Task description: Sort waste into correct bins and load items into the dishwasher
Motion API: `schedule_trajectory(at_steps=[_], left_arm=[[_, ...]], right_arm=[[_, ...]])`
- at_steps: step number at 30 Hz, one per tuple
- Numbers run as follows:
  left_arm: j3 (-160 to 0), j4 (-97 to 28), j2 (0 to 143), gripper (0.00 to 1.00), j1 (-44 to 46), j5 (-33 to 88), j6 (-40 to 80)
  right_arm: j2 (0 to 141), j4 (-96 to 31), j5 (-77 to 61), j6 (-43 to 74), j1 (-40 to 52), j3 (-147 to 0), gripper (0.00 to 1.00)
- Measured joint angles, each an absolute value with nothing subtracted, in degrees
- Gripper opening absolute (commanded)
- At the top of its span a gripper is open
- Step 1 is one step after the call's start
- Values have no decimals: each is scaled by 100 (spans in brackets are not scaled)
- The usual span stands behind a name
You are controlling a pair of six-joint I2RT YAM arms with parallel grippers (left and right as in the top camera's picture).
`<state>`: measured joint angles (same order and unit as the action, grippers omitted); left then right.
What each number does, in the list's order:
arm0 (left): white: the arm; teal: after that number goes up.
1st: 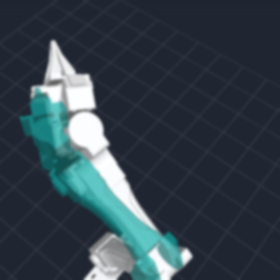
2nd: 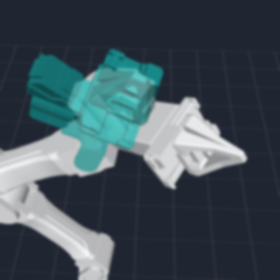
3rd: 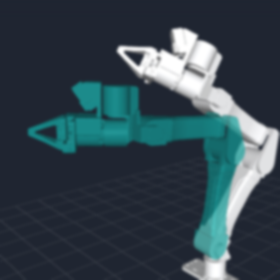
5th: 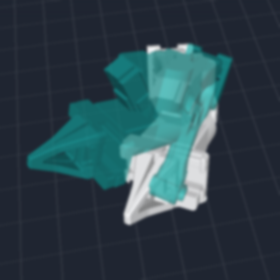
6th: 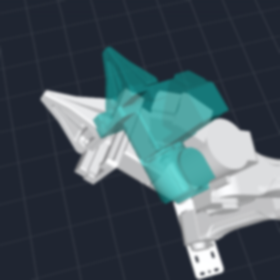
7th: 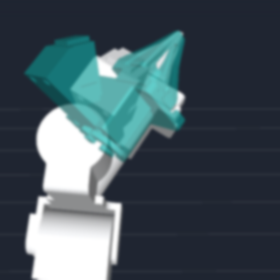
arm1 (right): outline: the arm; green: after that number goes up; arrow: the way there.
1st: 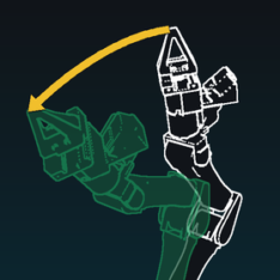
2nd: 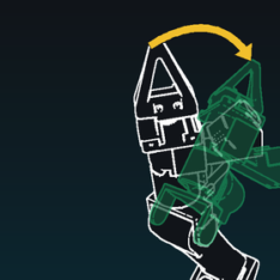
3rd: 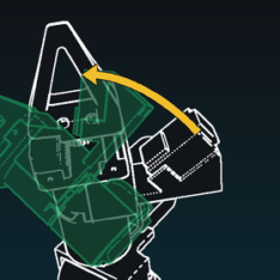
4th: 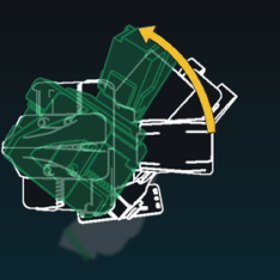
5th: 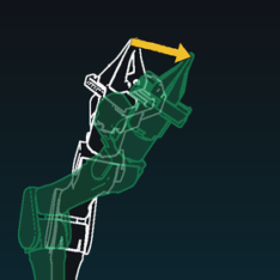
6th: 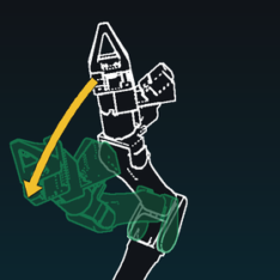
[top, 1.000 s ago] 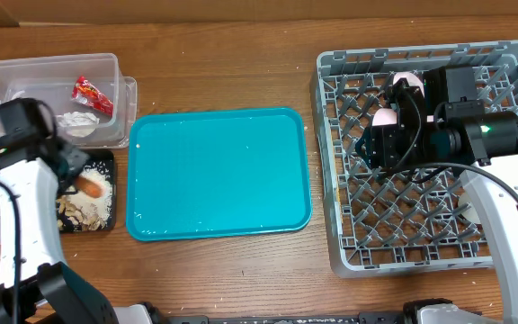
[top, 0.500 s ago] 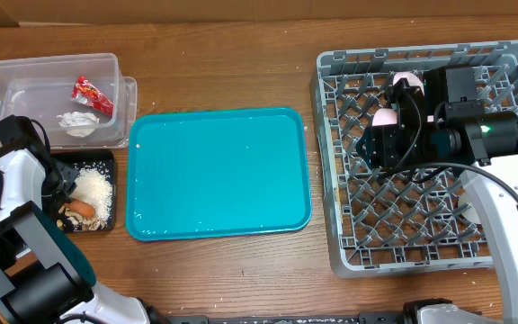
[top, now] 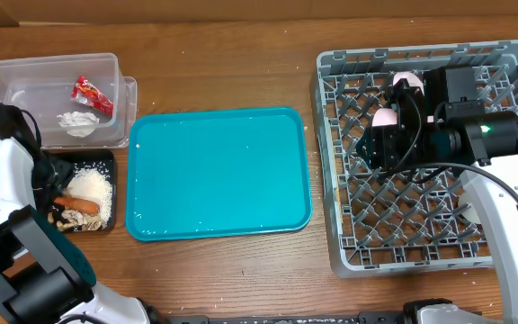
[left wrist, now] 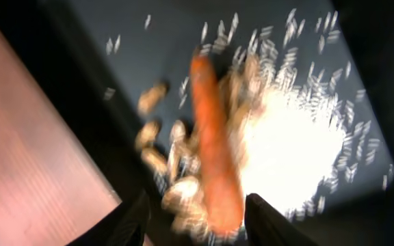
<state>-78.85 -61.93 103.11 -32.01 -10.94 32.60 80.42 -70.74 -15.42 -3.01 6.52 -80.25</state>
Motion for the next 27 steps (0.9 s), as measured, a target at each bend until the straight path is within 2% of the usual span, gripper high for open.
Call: schedule_trajectory(at_steps=[2, 7, 8, 13, 23, 27], left_arm=[[-8034, -6676, 10283, 21, -3203, -965, 3240], [-8042, -7701, 10254, 18, -3203, -674, 3245], [-8007, -7719, 10245, 5, -3203, -646, 3245], [-7483, -7520, 10049, 5, -3395, -541, 3262], [-6322, -6632, 9301, 4, -4622, -558, 3531], [-6084, -6246, 9301, 4, -4768, -733, 3806]], right_arm=[[8042, -7074, -1542, -298, 652, -8025, 75], [8042, -7074, -1542, -303, 652, -8025, 75], [8042, -7074, -1542, -301, 652, -8025, 75], [8042, -7118, -1542, -301, 650, -8025, 74], [8042, -7118, -1540, -303, 652, -8025, 75], [8042, -7113, -1540, -301, 652, -8025, 74]])
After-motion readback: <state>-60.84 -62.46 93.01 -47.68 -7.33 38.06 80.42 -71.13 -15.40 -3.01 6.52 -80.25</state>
